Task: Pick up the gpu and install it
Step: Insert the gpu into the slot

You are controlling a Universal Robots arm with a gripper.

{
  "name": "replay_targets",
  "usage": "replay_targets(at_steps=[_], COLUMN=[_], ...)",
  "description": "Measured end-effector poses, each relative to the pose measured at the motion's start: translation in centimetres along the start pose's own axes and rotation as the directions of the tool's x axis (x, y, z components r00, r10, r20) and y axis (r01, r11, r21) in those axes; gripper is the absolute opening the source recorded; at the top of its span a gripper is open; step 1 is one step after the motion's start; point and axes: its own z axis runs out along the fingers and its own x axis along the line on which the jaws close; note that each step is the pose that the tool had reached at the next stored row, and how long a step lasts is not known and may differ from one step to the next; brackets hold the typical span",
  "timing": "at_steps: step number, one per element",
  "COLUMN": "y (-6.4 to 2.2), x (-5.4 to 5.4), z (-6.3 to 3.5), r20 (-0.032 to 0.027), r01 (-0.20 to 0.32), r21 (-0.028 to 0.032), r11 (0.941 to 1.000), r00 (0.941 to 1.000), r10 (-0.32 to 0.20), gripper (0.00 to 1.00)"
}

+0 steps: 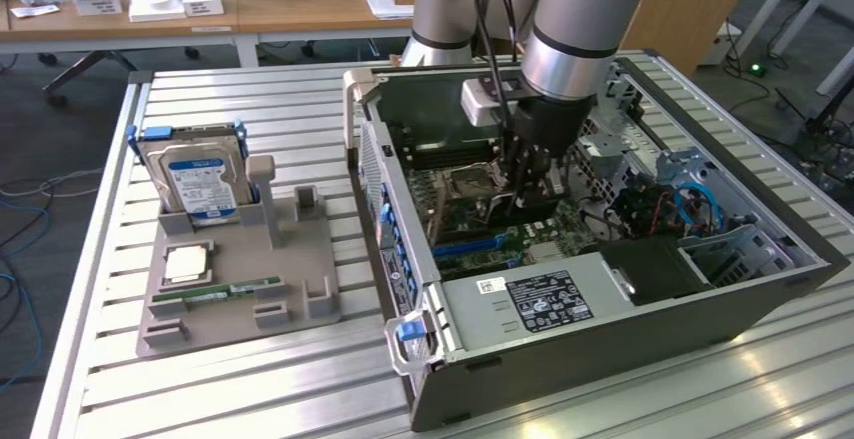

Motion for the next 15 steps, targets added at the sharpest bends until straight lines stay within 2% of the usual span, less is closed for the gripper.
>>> replay_targets(at_steps=[15], y=[0.41], x=[0.02], z=[-0.01], r20=[-0.0001], r01=[0.000], r21=[-0.0001], r11=[1.0000], r00=[1.0000], r10=[0.000], gripper=[0.26])
